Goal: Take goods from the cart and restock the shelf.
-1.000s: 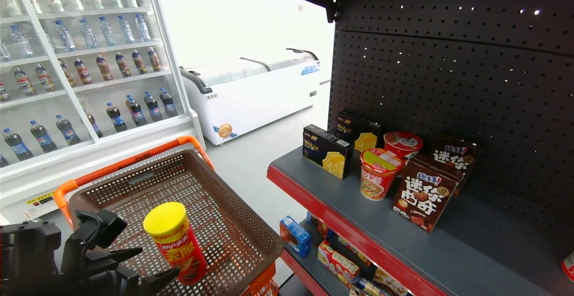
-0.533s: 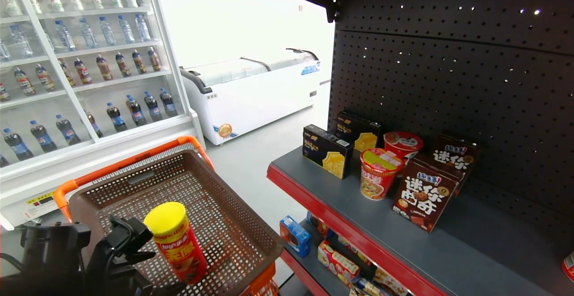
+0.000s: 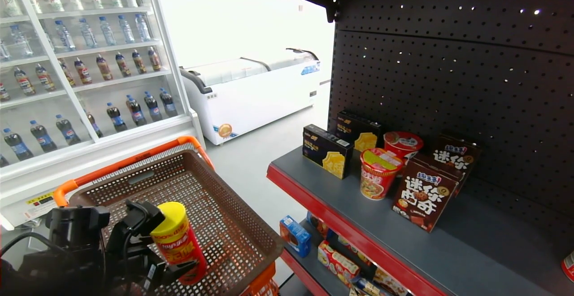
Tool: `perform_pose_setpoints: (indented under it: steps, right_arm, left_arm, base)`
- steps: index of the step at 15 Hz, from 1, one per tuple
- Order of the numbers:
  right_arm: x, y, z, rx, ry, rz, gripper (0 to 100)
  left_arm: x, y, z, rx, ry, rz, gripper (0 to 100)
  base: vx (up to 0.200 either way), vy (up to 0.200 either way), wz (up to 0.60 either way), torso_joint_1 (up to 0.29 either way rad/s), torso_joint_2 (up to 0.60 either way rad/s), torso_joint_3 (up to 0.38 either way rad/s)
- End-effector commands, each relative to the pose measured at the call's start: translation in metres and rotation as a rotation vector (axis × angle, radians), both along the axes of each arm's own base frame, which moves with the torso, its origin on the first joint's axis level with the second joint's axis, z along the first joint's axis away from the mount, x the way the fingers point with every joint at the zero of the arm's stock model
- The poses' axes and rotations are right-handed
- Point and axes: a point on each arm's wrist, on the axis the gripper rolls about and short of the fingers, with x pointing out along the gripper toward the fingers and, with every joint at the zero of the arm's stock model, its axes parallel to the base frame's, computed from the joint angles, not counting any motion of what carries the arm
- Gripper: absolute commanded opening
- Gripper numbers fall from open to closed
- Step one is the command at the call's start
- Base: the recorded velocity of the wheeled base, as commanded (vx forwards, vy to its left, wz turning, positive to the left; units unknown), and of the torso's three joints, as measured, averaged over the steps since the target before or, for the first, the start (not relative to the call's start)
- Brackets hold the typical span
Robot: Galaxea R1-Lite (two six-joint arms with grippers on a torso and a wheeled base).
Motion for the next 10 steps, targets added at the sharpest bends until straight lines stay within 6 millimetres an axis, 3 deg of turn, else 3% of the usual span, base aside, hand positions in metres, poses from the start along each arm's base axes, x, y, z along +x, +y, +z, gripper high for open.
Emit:
perform_pose_setpoints:
  steps: [1, 10]
  right_arm:
    - [0.000, 0.000, 0.000, 0.000, 0.001, -0.001, 100]
    - [0.000, 0.000, 0.000, 0.000, 0.001, 0.001, 100]
  left_arm:
    - [0.007, 0.000, -0.006, 0.001, 0.017, -0.005, 100]
    - [0.049, -0.013, -0.009, 0.003, -0.037, -0.058, 100]
  base:
    - [0.000, 0.000, 0.00, 0.000, 0.00, 0.000]
    - [0.000, 0.000, 0.00, 0.000, 0.00, 0.000]
